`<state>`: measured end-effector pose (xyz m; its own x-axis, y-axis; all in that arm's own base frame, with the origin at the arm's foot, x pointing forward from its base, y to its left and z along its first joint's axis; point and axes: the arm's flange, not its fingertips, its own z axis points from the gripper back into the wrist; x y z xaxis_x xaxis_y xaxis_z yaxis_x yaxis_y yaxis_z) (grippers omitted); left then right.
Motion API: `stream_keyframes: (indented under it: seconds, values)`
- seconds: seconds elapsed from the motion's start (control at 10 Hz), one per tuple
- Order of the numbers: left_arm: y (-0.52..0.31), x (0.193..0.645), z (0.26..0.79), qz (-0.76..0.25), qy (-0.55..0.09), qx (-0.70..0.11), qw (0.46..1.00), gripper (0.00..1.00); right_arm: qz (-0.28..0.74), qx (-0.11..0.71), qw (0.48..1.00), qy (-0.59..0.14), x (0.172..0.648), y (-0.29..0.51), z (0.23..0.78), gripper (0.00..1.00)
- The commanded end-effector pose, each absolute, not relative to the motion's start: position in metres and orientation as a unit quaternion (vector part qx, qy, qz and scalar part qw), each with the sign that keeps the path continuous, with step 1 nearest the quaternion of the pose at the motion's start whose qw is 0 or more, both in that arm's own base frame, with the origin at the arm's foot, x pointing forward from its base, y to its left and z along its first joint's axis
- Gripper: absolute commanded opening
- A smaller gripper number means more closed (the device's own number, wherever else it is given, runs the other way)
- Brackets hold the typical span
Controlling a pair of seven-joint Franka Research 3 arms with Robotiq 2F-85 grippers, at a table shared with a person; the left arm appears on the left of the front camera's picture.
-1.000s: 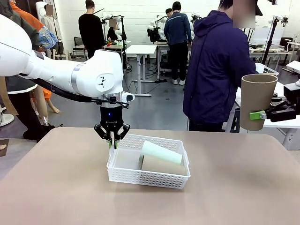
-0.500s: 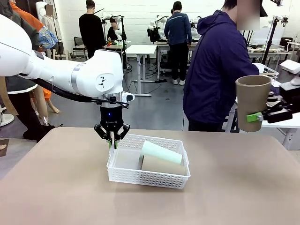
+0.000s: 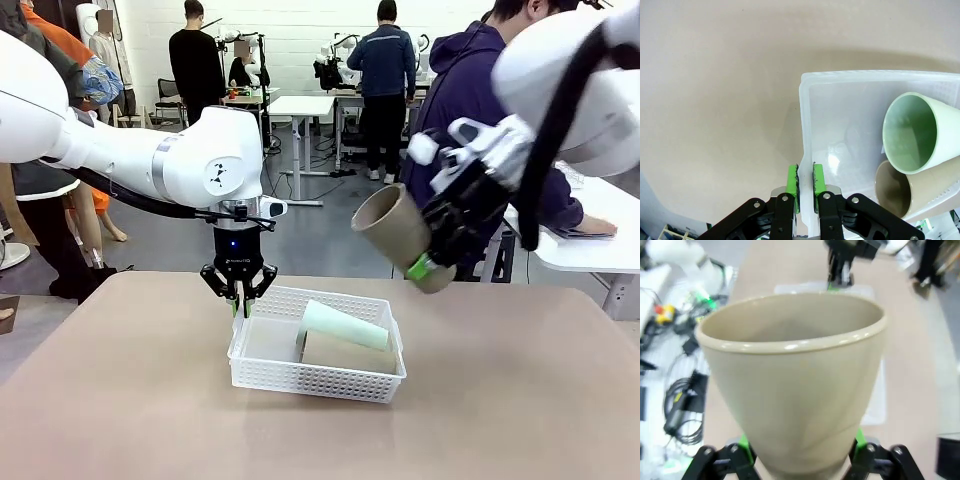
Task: Clean and organize the cups into the basket.
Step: Pick up the Reusable plastic cup from the right side of the table and stack it inside the Organizing basket in the center of the table.
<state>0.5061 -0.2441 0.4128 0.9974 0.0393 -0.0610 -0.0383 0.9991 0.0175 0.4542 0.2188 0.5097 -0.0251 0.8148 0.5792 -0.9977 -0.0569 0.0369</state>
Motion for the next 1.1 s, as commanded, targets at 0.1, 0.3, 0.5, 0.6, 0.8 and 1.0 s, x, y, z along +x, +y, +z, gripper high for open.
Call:
stream_keyframes:
  seconds: [0.1, 0.3, 0.5, 0.6, 0.8, 1.0]
  values:
    - [-0.245, 0.505, 0.413, 0.025, 0.028, 0.008, 0.999, 0.0, 0.685, 0.237, 0.68, -0.111, 0.495, 0.254, 0.486, 0.81]
    - [-0.245, 0.505, 0.413, 0.025, 0.028, 0.008, 0.999, 0.0, 0.691, 0.236, 0.677, -0.092, 0.5, 0.274, 0.469, 0.81]
    - [-0.245, 0.505, 0.413, 0.025, 0.028, 0.008, 0.999, 0.0, 0.693, 0.23, 0.678, -0.089, 0.504, 0.287, 0.456, 0.81]
    - [-0.245, 0.505, 0.413, 0.025, 0.028, 0.008, 0.999, 0.0, 0.694, 0.219, 0.68, -0.09, 0.505, 0.29, 0.451, 0.81]
    - [-0.245, 0.505, 0.413, 0.025, 0.028, 0.008, 0.999, 0.0, 0.696, 0.216, 0.68, -0.078, 0.508, 0.3, 0.437, 0.81]
    - [-0.245, 0.505, 0.413, 0.025, 0.028, 0.008, 0.999, 0.0, 0.701, 0.217, 0.676, -0.064, 0.509, 0.313, 0.424, 0.81]
